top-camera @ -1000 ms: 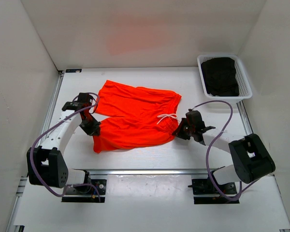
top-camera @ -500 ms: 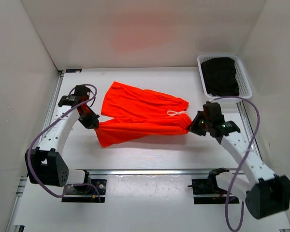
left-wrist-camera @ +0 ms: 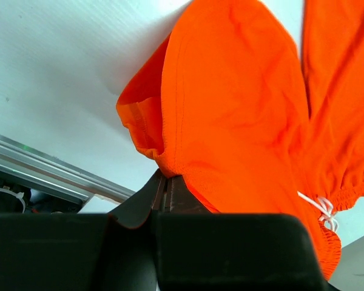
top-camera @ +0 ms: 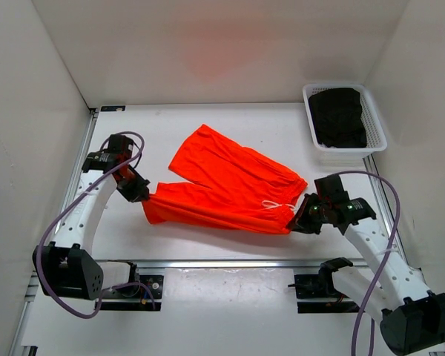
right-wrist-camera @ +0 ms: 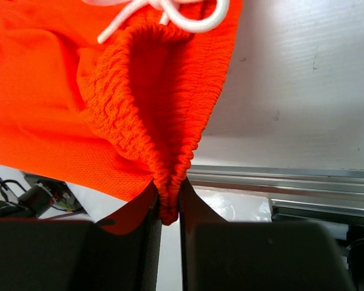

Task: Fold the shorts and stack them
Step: Flatten the shorts out

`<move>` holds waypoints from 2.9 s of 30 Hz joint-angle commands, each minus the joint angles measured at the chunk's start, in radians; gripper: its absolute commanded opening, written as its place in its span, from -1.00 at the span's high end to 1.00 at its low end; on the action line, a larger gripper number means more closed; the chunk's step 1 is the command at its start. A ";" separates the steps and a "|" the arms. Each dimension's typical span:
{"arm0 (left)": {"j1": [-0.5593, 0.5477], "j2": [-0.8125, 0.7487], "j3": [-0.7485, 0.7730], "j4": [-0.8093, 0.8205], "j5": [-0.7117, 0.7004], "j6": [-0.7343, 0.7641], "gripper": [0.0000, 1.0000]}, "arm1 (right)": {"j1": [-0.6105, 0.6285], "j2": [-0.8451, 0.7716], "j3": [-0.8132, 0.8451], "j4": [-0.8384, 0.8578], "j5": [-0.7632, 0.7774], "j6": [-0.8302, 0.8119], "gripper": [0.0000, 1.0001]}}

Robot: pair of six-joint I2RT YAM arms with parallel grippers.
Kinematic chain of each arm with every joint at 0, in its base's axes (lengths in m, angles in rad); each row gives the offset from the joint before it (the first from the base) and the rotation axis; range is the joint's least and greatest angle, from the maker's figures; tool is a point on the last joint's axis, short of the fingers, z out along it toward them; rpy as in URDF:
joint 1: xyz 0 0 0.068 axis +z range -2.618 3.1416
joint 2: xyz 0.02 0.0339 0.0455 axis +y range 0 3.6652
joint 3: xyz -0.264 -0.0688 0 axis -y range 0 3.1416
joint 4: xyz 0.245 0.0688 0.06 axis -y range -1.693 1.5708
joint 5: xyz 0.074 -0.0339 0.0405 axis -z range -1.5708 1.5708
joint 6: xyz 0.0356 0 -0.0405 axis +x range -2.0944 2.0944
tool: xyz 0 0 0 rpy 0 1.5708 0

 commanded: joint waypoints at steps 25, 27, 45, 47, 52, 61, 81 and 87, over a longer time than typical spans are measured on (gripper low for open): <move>0.093 0.353 0.776 0.101 0.141 0.189 0.80 | -0.189 0.547 0.820 0.268 0.006 -0.140 1.00; 0.069 0.257 0.534 0.155 0.142 0.189 0.80 | -0.189 0.472 0.589 0.277 0.015 -0.131 1.00; -0.102 0.071 -0.149 0.199 0.119 0.097 -0.57 | -0.180 -0.058 -0.043 0.100 0.117 0.012 0.00; -0.102 0.071 -0.086 0.164 0.082 0.097 -0.91 | -0.180 -0.058 -0.006 0.087 0.134 -0.003 0.00; -0.113 0.123 0.122 0.155 0.001 0.117 -0.68 | -0.180 0.003 0.057 0.141 0.170 -0.025 0.17; -0.215 0.761 0.806 0.092 0.000 0.246 0.45 | -0.171 0.361 0.257 0.302 0.190 -0.025 0.90; -0.283 1.362 1.287 0.049 0.007 0.264 0.19 | -0.171 0.481 0.322 0.282 0.179 -0.063 0.85; -0.197 1.340 1.299 0.049 -0.032 0.297 0.80 | -0.171 0.481 0.322 0.271 0.179 -0.082 0.85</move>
